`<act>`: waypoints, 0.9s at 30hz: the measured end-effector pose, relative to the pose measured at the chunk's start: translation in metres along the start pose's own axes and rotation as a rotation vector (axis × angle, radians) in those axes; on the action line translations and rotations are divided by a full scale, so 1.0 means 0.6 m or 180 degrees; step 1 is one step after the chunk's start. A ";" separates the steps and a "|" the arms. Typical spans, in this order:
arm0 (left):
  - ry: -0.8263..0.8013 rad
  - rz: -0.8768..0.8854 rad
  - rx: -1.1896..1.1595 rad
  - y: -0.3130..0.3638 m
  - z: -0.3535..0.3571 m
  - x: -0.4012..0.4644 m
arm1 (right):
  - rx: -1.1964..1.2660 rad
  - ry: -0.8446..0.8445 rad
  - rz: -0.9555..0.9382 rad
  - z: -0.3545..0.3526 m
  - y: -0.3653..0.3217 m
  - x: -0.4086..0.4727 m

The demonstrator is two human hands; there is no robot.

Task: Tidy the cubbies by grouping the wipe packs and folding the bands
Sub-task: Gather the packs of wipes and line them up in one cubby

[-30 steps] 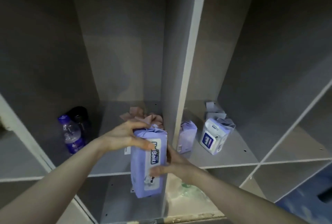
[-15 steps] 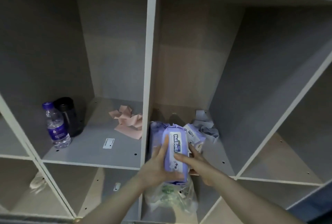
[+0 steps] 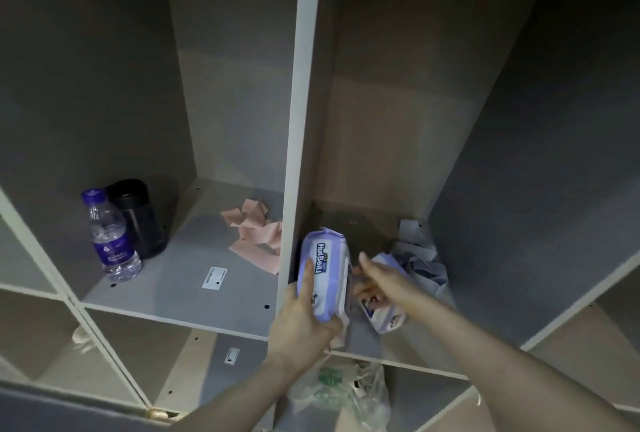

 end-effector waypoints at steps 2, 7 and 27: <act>0.0048 -0.0058 0.0131 -0.004 -0.010 -0.002 | -0.0966 0.0368 -0.0188 -0.040 -0.017 0.045; 0.0154 -0.0013 0.0521 -0.002 -0.012 -0.015 | -0.3314 -0.0338 -0.0657 0.002 -0.064 0.150; 0.0208 -0.0212 0.0582 -0.008 0.028 -0.024 | -0.1218 0.2021 -0.0594 0.065 0.119 0.034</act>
Point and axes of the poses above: each hand's wrist, its own x-axis towards the middle knuckle, its own z-axis out of the palm, y = z × x, the point moved 3 cm from there along x, towards the middle knuckle, and after that the axes turned 10 degrees about -y, right-handed, at the moved point
